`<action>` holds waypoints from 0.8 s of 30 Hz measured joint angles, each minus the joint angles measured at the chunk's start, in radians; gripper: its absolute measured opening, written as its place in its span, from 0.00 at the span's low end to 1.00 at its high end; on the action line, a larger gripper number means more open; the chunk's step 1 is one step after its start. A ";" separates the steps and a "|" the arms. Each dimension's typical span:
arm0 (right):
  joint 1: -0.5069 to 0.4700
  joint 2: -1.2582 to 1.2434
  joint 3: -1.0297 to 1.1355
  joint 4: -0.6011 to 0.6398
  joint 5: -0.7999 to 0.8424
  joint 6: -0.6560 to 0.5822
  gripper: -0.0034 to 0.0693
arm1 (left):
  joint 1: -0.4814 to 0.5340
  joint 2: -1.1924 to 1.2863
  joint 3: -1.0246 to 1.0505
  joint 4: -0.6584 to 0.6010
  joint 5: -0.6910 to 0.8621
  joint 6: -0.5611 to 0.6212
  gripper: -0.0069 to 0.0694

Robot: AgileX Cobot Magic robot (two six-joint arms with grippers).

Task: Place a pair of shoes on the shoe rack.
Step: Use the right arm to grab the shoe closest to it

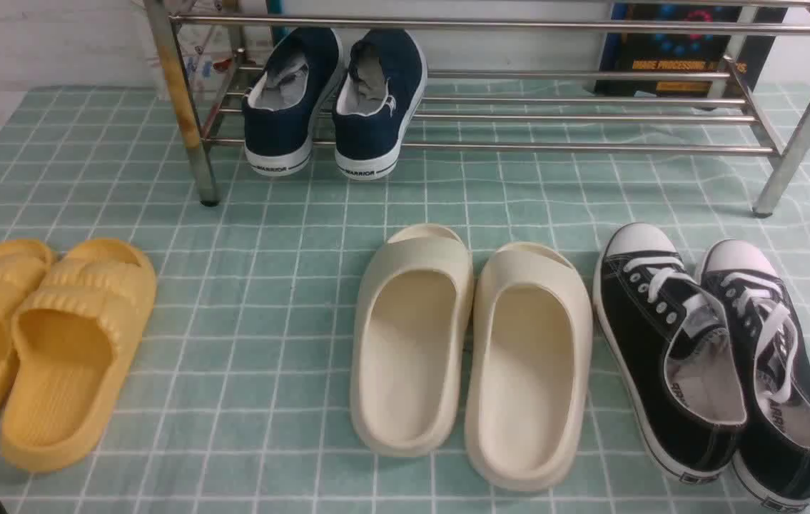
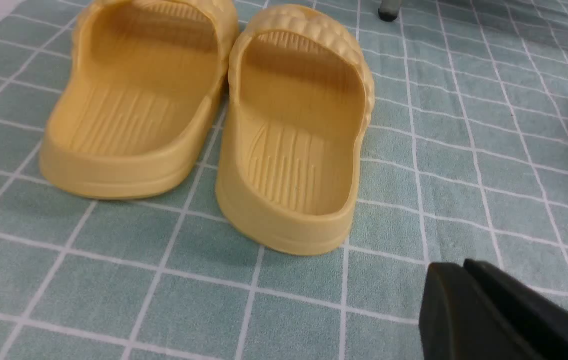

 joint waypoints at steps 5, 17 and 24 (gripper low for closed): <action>0.000 0.000 0.000 0.001 0.000 0.000 0.39 | 0.000 0.000 0.000 0.000 0.000 0.000 0.15; 0.000 0.000 0.000 0.018 0.000 0.000 0.39 | 0.000 0.000 0.000 0.000 0.000 0.000 0.16; 0.000 0.000 0.000 0.325 0.001 0.005 0.39 | 0.001 0.000 0.000 0.000 0.000 0.000 0.17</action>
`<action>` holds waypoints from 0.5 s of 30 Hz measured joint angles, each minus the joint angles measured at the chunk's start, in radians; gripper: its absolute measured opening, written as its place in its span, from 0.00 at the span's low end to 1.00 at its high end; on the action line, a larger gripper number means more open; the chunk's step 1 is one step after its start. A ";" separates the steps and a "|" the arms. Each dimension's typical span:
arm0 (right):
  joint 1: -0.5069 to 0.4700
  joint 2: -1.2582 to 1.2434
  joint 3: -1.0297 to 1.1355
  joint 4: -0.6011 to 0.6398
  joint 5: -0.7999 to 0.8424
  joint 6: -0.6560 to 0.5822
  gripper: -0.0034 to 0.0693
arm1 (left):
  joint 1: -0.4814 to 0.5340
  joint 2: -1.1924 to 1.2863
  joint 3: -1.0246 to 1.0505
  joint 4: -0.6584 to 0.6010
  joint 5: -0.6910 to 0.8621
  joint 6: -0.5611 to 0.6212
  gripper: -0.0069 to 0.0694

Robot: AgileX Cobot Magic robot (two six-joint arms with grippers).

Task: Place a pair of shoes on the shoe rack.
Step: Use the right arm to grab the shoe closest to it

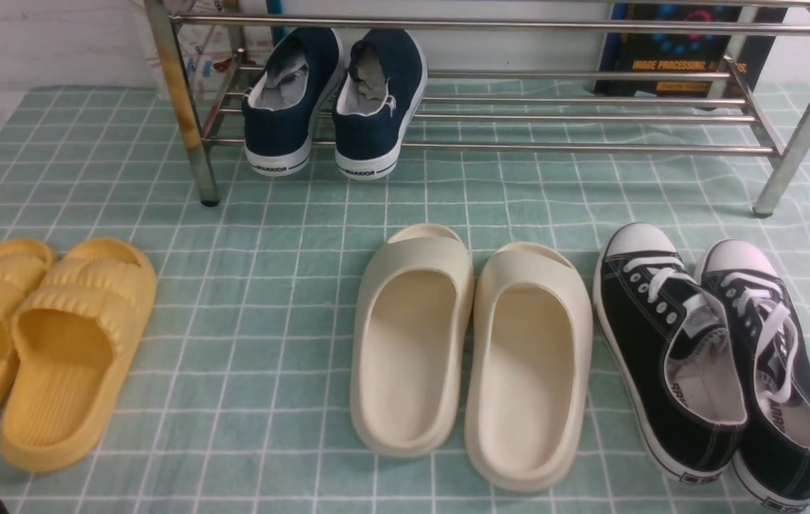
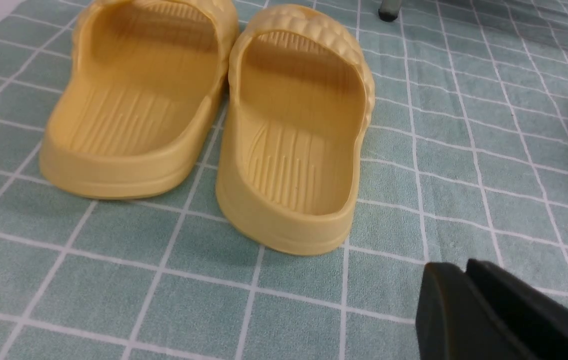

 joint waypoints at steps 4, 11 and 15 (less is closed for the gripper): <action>0.000 0.000 0.005 0.318 0.017 0.049 0.39 | 0.000 0.000 0.000 0.000 0.000 0.000 0.17; 0.000 0.000 0.008 0.656 0.001 0.061 0.39 | 0.000 0.000 0.000 0.000 0.000 0.000 0.18; 0.000 0.000 0.008 0.672 -0.071 0.004 0.39 | 0.000 0.000 0.000 0.000 0.000 0.000 0.18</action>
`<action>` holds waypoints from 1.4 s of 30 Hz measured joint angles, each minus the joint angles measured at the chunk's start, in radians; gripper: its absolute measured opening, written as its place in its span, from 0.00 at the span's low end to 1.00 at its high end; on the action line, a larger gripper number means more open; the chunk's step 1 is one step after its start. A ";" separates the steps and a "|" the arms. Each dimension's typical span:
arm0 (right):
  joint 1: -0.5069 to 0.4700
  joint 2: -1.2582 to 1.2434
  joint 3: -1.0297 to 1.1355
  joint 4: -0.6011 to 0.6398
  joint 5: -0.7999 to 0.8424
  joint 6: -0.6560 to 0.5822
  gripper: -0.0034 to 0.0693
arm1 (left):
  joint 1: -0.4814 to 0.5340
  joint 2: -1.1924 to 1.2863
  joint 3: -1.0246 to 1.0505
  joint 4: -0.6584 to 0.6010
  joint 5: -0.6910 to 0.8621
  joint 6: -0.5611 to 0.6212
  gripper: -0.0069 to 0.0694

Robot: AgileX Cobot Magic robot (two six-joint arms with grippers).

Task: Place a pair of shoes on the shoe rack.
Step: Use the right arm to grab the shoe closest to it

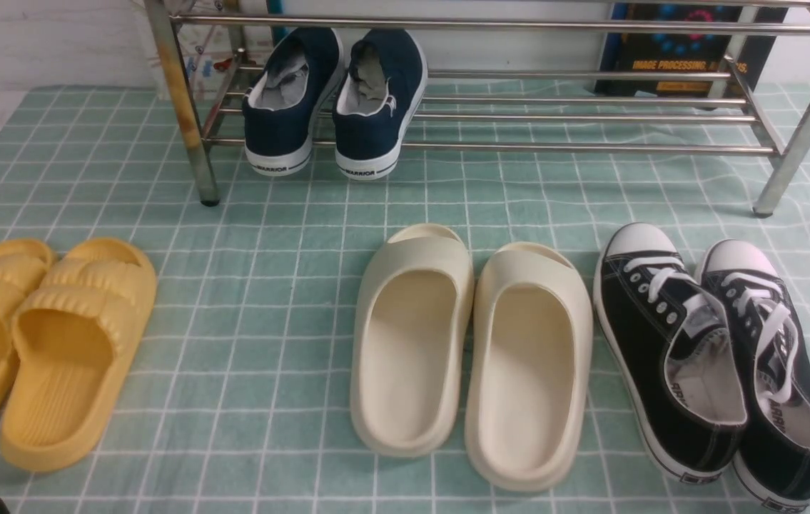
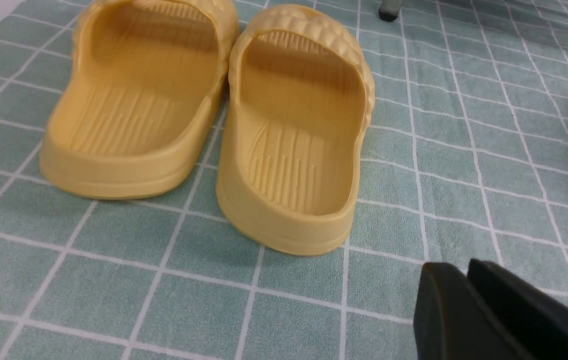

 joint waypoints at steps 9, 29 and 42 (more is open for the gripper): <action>0.000 0.063 -0.143 -0.018 0.011 -0.287 0.16 | 0.000 0.000 0.000 0.000 0.000 0.000 0.19; 0.267 1.121 -1.037 -0.750 0.761 -0.368 0.05 | 0.000 0.000 0.000 0.000 0.000 0.000 0.20; 0.581 1.499 -1.081 -0.996 0.693 -0.060 0.46 | 0.000 0.000 0.000 0.000 0.000 0.000 0.20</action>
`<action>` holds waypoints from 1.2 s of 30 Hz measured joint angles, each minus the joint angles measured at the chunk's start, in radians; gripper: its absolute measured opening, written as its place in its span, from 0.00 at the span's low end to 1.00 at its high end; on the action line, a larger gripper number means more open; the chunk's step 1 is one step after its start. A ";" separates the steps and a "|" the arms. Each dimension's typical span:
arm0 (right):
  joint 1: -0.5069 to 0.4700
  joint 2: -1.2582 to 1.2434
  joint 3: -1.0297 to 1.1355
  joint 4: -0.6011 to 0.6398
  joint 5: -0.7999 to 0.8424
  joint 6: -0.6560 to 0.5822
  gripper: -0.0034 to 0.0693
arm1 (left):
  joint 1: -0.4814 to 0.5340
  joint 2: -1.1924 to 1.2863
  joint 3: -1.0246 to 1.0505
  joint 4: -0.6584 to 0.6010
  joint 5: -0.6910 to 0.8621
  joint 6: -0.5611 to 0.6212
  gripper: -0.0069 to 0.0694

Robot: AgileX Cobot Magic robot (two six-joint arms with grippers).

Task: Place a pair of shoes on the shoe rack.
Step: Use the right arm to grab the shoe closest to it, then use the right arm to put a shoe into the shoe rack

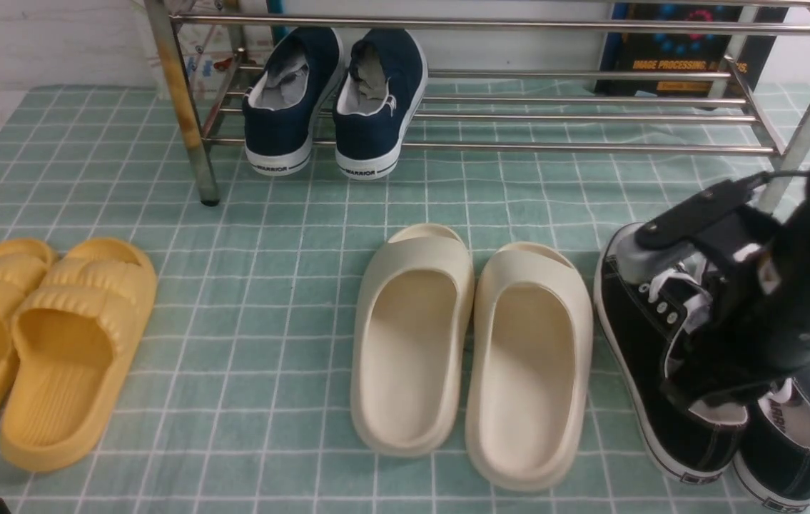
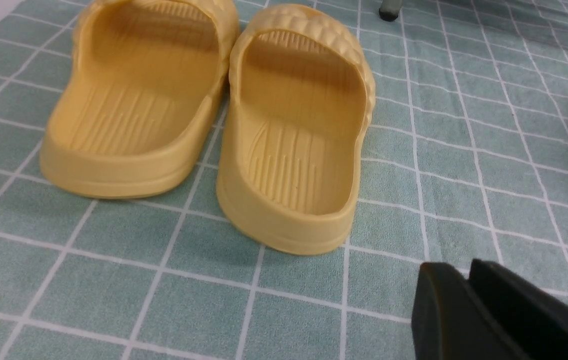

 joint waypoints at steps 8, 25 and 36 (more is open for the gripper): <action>0.011 0.146 -0.005 -0.049 -0.102 0.078 0.73 | 0.000 0.000 0.000 0.000 0.000 0.000 0.20; 0.011 0.146 -0.006 0.000 -0.005 0.107 0.07 | 0.000 0.000 0.000 0.000 0.000 0.000 0.22; -0.060 0.144 -0.294 0.005 0.061 0.021 0.07 | 0.000 0.000 0.000 0.000 0.000 0.000 0.24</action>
